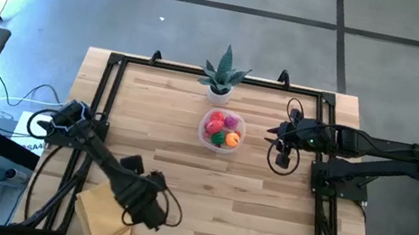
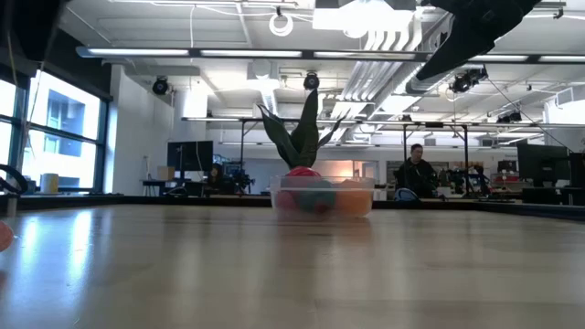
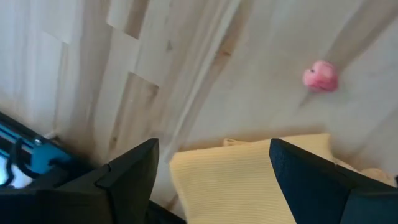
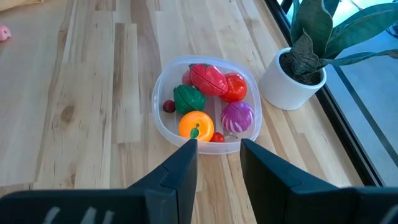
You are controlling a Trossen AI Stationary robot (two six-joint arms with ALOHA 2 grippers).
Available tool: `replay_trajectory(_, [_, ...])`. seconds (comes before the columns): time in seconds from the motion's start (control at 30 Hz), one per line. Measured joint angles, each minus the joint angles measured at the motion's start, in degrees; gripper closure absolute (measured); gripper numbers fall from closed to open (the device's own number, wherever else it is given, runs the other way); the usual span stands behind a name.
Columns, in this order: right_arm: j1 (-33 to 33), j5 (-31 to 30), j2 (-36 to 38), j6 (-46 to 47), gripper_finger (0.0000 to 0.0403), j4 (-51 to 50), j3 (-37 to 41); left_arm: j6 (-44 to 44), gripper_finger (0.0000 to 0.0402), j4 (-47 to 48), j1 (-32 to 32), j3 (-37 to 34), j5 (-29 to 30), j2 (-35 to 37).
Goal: Pick and placing Produce into tupperware
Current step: Put the pink peach into the transparent container
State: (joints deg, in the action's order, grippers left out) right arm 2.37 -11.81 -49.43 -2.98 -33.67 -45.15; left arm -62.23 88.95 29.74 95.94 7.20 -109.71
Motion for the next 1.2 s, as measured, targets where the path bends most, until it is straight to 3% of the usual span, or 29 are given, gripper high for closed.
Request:
replay_trajectory(0.17, [0.0,0.0,0.0,0.0,0.0290,0.0,0.0,-1.0,0.0102,-6.1,1.7,0.0,-0.1,0.0])
replay_trajectory(0.4, [0.0,0.0,0.0,0.0,0.0290,0.0,0.0,8.4,0.0098,-17.1,2.2,0.0,0.1,0.0])
replay_trajectory(1.2, [0.0,0.0,0.0,0.0,0.0290,0.0,0.0,9.0,0.0110,-20.2,4.9,-0.1,3.4,-6.2])
